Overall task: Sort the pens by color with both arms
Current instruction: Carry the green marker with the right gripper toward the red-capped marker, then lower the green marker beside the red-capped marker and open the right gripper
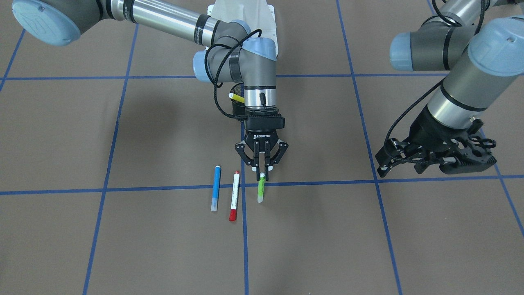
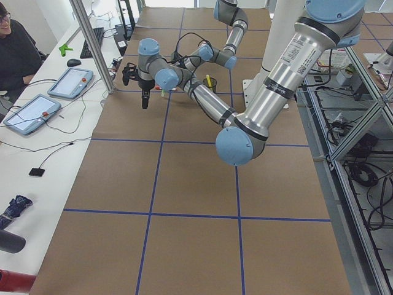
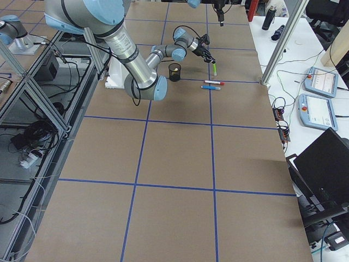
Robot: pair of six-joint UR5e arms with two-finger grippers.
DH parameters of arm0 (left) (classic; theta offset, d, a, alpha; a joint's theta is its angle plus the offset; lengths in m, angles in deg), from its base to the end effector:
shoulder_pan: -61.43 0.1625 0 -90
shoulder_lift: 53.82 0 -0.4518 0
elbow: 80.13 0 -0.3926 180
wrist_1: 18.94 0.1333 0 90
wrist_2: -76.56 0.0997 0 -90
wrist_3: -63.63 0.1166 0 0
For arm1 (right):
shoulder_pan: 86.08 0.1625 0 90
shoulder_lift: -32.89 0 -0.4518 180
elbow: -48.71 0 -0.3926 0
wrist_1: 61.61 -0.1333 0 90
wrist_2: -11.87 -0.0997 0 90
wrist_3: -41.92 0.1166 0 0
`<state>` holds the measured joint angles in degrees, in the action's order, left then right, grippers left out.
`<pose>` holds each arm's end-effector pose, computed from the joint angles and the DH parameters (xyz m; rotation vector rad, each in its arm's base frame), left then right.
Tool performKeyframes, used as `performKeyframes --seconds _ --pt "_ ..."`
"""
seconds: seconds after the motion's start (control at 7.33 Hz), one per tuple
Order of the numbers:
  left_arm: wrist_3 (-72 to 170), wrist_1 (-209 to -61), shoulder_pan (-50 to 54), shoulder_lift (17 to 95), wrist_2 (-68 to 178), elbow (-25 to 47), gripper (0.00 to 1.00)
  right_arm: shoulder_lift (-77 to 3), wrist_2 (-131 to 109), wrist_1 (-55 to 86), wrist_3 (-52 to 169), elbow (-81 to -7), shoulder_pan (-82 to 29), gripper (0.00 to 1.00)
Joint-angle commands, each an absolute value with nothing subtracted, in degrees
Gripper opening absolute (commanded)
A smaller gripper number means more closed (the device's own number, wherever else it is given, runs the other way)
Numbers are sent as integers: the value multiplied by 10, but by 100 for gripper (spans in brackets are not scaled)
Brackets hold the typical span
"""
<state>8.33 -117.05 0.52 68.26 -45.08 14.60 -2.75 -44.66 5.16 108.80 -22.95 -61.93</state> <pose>0.2748 -0.6424 0.3100 0.2141 0.9004 -0.2080 -0.6667 -0.5155 0.1589 0.8888 -0.7069 0.3177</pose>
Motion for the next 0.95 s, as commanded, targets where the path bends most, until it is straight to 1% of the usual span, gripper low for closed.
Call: performKeyframes --seconds 0.0,0.41,0.68,0.82 --pt "83 -1170 6 683 -451 146 100 -28 -446 54 1078 -227 -587 0" --pt "83 -1170 6 682 -451 146 100 -24 -441 49 1077 -177 -573 0" --pt "83 -1170 5 682 -451 146 100 3 -442 48 1078 -144 -575 0" --pt "83 -1170 5 682 -451 146 100 7 -443 48 1078 -140 -575 0"
